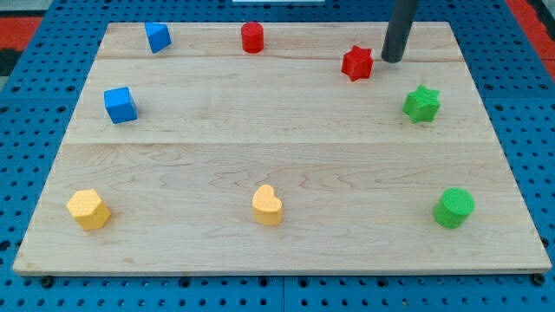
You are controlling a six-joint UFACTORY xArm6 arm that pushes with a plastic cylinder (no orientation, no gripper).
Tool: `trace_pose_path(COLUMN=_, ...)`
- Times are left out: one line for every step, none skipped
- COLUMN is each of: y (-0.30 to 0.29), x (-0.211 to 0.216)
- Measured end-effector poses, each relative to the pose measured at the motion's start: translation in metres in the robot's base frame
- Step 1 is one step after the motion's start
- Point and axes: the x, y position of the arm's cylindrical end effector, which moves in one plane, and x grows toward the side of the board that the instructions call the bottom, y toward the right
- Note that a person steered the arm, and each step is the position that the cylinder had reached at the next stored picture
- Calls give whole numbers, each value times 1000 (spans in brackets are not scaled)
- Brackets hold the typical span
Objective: Move the red star diagonally bottom right to the red circle
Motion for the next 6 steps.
trace_pose_path(y=-34, x=-10)
trace_pose_path(y=-97, x=-13)
trace_pose_path(y=-131, x=-2)
trace_pose_path(y=-80, x=38)
trace_pose_path(y=-123, x=30)
trace_pose_path(y=-169, x=-1)
